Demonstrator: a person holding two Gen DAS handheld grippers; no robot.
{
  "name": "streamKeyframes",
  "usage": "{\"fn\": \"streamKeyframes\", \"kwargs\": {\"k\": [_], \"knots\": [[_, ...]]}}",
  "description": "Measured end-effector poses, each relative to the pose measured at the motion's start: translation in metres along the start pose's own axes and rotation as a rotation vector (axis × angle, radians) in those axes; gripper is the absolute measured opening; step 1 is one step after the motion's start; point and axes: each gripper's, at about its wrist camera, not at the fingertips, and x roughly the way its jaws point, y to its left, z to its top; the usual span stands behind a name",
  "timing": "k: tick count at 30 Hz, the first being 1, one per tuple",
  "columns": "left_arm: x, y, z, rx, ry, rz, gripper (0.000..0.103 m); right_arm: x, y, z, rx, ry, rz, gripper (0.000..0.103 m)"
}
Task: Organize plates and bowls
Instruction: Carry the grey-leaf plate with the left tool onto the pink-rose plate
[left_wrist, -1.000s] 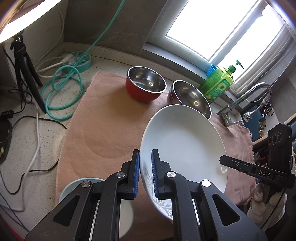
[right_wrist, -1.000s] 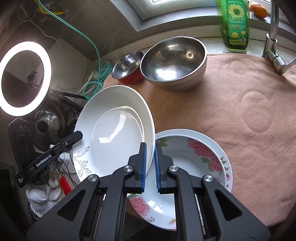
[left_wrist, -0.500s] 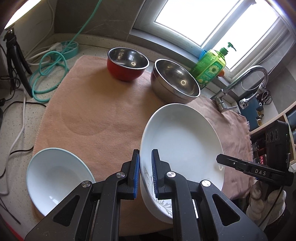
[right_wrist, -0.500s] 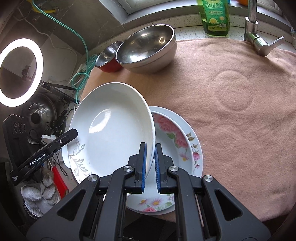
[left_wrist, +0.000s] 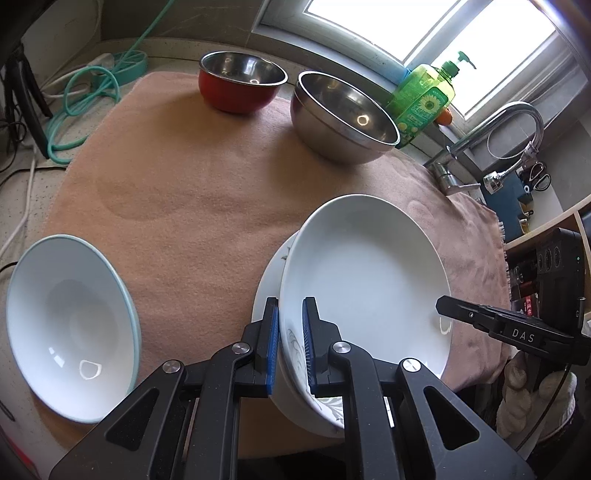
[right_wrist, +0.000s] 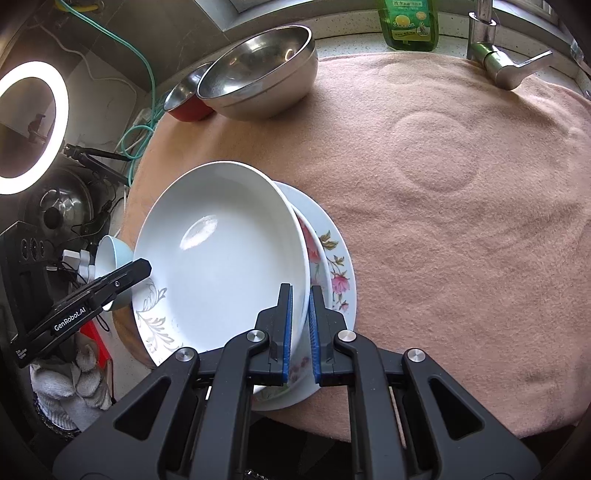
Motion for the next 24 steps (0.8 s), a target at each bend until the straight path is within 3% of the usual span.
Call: {"fn": "streamKeyframes", "kwargs": {"k": [17, 24], "knots": [[0.006, -0.001, -0.007, 0.006, 0.023, 0.017, 0.011, 0.005, 0.007, -0.005, -0.072, 0.012, -0.068, 0.009], [0.007, -0.004, -0.007, 0.024, 0.034, 0.017, 0.011, 0.006, 0.014, -0.007, -0.122, 0.014, -0.134, 0.011]]}}
